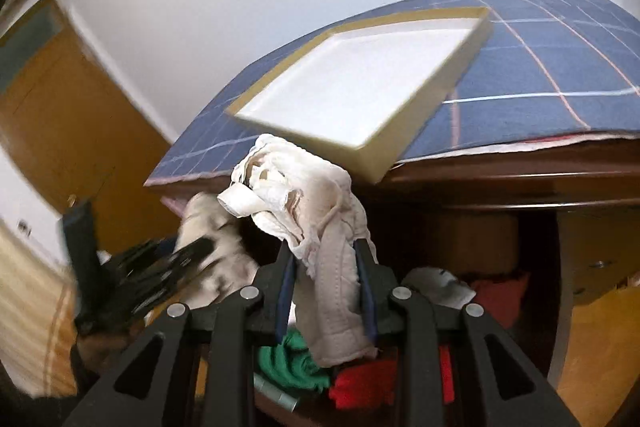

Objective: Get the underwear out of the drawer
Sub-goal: 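Grasp the beige dotted underwear with the left tool while the right tool holds its garment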

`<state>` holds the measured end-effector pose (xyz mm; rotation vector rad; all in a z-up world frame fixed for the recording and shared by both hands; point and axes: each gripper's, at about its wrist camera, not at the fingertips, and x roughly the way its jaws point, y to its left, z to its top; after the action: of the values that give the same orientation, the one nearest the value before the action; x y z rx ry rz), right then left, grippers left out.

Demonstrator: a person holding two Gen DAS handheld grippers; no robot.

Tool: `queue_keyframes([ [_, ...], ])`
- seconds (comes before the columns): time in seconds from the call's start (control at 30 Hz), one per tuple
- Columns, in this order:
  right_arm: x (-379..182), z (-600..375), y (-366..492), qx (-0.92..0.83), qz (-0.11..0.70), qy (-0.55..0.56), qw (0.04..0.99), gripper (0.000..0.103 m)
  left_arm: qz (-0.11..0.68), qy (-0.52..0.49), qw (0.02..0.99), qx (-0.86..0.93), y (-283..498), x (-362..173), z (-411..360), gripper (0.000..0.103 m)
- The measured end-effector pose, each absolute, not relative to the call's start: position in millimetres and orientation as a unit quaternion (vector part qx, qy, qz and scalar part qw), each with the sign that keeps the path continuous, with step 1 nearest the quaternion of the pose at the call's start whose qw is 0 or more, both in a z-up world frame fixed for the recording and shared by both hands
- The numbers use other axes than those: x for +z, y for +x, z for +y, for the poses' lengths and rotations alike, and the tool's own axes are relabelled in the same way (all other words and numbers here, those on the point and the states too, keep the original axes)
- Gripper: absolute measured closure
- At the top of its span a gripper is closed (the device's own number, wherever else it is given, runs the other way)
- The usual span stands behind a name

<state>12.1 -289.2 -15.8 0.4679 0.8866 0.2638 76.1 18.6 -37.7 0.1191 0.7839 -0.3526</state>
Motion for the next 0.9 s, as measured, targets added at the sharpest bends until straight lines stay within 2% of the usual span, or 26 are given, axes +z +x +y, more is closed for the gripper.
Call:
queue_keyframes([
  [0.17, -20, -318, 19, 0.114, 0.401, 0.277, 0.866, 0.073, 0.369, 0.063, 0.909, -0.183, 75, -23, 19, 0.071],
  [0.33, -10, -322, 16, 0.096, 0.382, 0.276, 0.877, 0.073, 0.357, 0.076, 0.91, -0.195, 82, -12, 13, 0.071],
  [0.63, 6, -344, 27, 0.05, 0.369, 0.246, 0.895, 0.078, 0.344, 0.092, 0.907, -0.226, 99, 15, 0, 0.071],
  [0.7, 7, -344, 31, 0.053, 0.377, 0.244, 0.892, 0.082, 0.343, 0.097, 0.904, -0.236, 104, 21, -5, 0.071],
  [0.8, 14, -336, 29, 0.072, 0.382, 0.234, 0.891, 0.085, 0.333, 0.106, 0.904, -0.246, 108, 30, -12, 0.081],
  [0.9, 21, -322, 19, 0.089, 0.388, 0.214, 0.892, 0.085, 0.325, 0.11, 0.904, -0.254, 111, 39, -18, 0.081],
])
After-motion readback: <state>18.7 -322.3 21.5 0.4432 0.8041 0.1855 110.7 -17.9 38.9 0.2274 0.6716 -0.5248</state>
